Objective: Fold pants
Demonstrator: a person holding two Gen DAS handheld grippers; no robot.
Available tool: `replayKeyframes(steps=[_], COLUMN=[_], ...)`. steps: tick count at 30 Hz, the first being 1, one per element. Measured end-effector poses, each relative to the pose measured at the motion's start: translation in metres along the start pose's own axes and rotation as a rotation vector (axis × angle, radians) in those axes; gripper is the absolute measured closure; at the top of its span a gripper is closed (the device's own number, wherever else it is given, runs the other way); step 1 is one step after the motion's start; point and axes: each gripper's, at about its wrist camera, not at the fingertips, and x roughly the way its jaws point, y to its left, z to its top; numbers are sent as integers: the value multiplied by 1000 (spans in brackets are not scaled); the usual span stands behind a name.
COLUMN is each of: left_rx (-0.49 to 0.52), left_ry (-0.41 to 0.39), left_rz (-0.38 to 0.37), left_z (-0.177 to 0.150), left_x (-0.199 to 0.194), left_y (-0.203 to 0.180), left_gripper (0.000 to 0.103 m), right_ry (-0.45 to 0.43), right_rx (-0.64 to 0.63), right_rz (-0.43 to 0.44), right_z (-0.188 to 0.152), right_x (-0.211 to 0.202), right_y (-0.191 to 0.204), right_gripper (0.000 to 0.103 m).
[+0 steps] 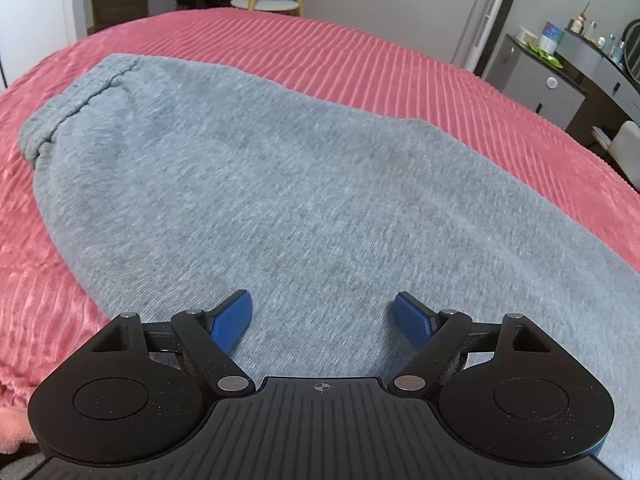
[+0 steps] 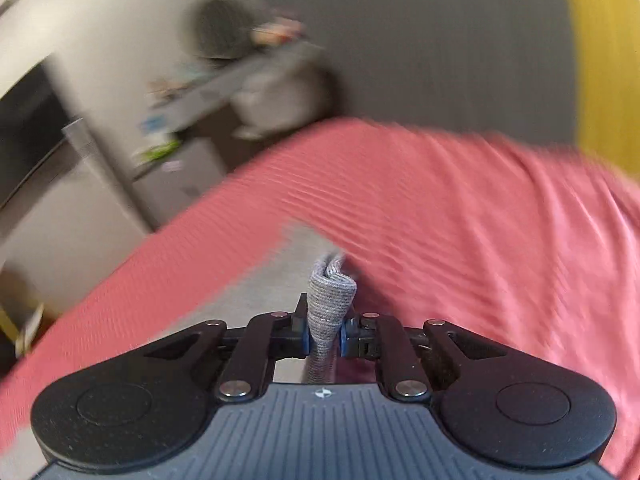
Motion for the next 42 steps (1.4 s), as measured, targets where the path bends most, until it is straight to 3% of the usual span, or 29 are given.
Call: replayKeyframes(steps=[3, 6, 9, 12, 14, 16, 18, 19, 20, 21, 22, 25, 27, 31, 34, 35, 37, 38, 42], left_rx=[-17, -39, -46, -37, -26, -8, 24, 50, 73, 90, 109, 162, 196, 188, 142, 126, 110, 116, 86], left_ry=[-6, -11, -12, -15, -18, -12, -15, -9, -3, 9, 26, 90, 154, 288, 335, 359, 373, 374, 368], left_rz=[-20, -42, -62, -77, -96, -119, -166, -202, -246, -295, -354, -508, -565, -561, -640, -638, -645, -641, -635], left_z=[0, -1, -2, -2, -3, -3, -3, -4, -4, -4, -4, -5, -7, -11, -14, -14, -16, -17, -14], left_x=[-2, -5, -7, -8, -9, -9, -13, -16, -19, -22, -25, -25, -14, 24, 38, 44, 53, 55, 51], left_y=[2, 5, 7, 6, 4, 0, -9, -16, -25, -34, -46, -87, -116, -159, -171, -174, -178, -180, -174], left_gripper=[20, 20, 20, 20, 20, 20, 20, 21, 21, 21, 21, 21, 25, 40, 42, 47, 58, 81, 86], right_ry=[10, 92, 231, 459, 518, 547, 529, 510, 499, 490, 476, 400, 394, 385, 386, 387, 390, 393, 389], right_rx=[-224, -406, -482, -486, -330, -38, 197, 231, 225, 251, 309, 360, 341, 343, 364, 374, 395, 404, 425], right_rz=[209, 378, 464, 501, 560, 635, 588, 498, 394, 342, 331, 336, 340, 381, 405, 415, 438, 446, 472], right_z=[-14, -59, -117, -166, -169, -153, -142, -137, -135, -134, -134, -134, -134, -133, -138, -138, -139, -139, -138], right_x=[-13, -13, 4, 28, 33, 42, 50, 51, 52, 51, 49, 41, 40, 41, 40, 40, 42, 46, 49], right_y=[86, 165, 212, 230, 213, 175, 131, 114, 100, 89, 79, 72, 75, 77, 73, 72, 67, 68, 67], right_gripper=[91, 90, 89, 74, 64, 57, 55, 56, 62, 82, 86, 84, 79, 71, 68, 66, 60, 58, 57])
